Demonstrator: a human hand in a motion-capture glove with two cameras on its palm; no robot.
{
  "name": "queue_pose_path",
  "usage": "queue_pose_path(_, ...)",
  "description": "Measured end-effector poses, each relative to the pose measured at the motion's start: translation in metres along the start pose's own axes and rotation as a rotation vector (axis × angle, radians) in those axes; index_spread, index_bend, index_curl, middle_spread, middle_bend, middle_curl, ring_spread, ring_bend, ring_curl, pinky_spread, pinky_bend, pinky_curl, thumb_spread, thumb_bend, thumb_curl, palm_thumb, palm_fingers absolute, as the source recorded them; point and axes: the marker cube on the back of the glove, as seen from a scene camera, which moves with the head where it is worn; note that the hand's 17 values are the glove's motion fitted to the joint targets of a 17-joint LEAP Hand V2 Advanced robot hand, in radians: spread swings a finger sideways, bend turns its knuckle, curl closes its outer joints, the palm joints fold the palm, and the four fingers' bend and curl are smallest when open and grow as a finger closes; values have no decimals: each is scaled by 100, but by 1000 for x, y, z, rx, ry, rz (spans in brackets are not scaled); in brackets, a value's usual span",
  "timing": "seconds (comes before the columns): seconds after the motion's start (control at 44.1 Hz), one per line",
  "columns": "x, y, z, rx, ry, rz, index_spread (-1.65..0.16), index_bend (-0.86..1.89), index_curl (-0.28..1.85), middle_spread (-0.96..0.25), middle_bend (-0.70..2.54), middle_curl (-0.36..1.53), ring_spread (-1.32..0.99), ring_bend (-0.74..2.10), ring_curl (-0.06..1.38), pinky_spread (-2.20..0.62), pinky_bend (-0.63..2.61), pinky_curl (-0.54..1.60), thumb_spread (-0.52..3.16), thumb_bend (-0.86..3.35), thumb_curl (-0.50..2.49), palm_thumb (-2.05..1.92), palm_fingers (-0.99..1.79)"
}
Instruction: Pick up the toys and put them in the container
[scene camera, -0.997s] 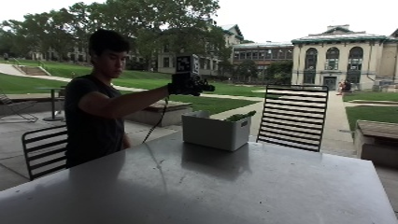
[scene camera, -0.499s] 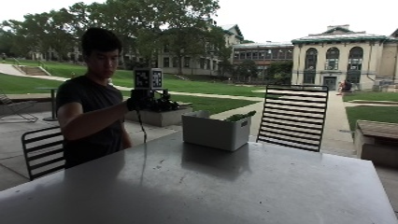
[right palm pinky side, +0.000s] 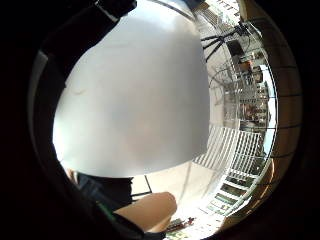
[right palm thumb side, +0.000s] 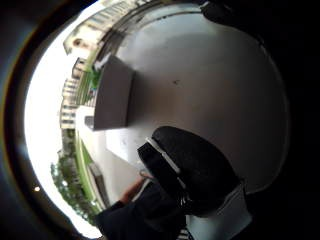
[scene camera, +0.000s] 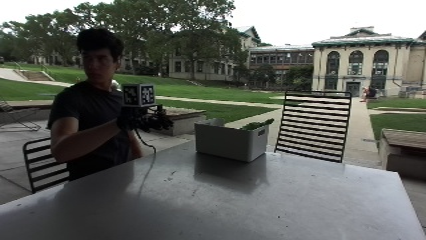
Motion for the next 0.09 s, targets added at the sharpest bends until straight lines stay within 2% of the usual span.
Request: queue_pose_path(0.091,5,1,2,-2,13,5,-32,16,34,-5,20,42,-2,26,22,0,80,30,121,-5,17,-7,-3)
